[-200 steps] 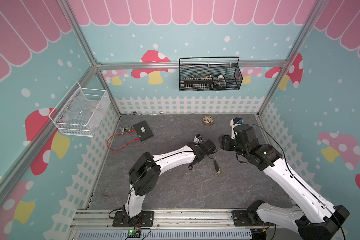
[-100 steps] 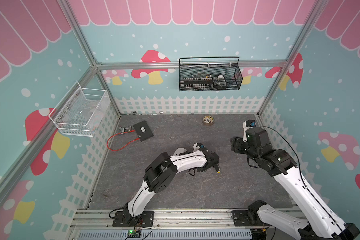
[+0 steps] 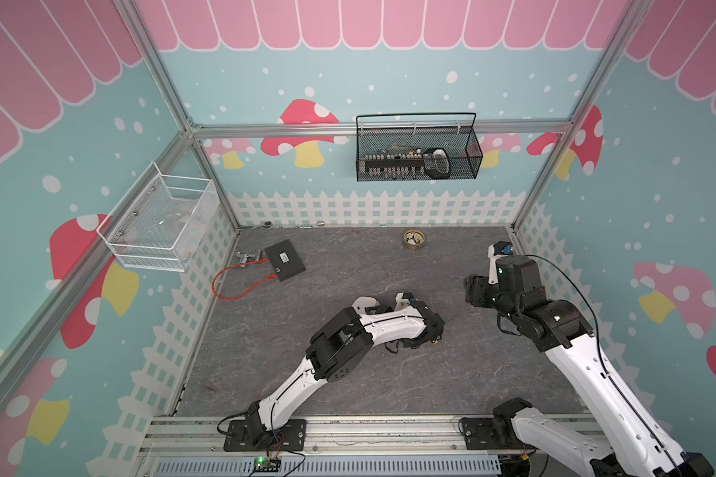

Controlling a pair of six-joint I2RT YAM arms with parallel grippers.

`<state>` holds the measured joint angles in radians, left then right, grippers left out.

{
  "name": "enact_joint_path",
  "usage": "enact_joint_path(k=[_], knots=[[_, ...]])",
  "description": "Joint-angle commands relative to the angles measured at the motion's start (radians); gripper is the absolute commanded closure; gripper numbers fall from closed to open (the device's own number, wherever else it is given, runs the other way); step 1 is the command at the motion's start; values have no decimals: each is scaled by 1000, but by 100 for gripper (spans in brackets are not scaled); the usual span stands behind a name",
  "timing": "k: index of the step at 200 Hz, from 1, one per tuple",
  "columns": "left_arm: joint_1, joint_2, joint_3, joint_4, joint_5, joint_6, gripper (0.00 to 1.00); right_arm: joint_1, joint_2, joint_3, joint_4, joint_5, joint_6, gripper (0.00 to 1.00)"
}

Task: Remove the battery from the alarm
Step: Adjust the alarm at the center of the board.

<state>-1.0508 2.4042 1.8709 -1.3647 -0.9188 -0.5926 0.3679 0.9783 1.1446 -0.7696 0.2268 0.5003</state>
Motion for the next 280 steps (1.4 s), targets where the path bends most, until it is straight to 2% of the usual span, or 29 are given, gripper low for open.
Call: enact_joint_path(k=[1, 19, 72, 112, 140, 152, 160, 176, 189, 201, 206, 232, 260, 280], knots=[[-18, 63, 0, 129, 196, 4, 47, -10, -16, -14, 19, -15, -20, 30], [-23, 68, -19, 159, 224, 8, 41, -14, -17, -15, 20, -17, -22, 30], [-31, 27, -63, 209, 237, -10, 37, -18, -18, -9, 20, -29, -19, 30], [-16, -201, -93, 261, 220, 0, 36, -18, -21, 21, 24, -82, -6, 30], [32, -435, -169, 354, 263, 50, 37, -18, -19, 0, 64, -195, 26, 31], [84, -528, -234, 400, 291, 69, 40, -18, -15, -51, 117, -280, 59, 38], [133, -591, -295, 440, 309, 83, 46, -14, -10, -107, 173, -356, 87, 44], [269, -704, -442, 552, 397, 122, 65, 21, 16, -225, 295, -458, 155, 67], [384, -766, -555, 650, 474, 150, 81, 79, 63, -296, 383, -470, 201, 86], [470, -795, -627, 723, 546, 169, 96, 135, 127, -326, 449, -474, 230, 100], [506, -803, -655, 755, 580, 175, 100, 158, 160, -333, 476, -477, 240, 100], [621, -772, -733, 892, 726, 178, 100, 245, 346, -317, 591, -493, 268, 100], [660, -700, -747, 985, 843, 154, 100, 278, 517, -260, 659, -508, 277, 100], [665, -648, -752, 1031, 870, 137, 100, 292, 613, -226, 687, -513, 283, 100]])
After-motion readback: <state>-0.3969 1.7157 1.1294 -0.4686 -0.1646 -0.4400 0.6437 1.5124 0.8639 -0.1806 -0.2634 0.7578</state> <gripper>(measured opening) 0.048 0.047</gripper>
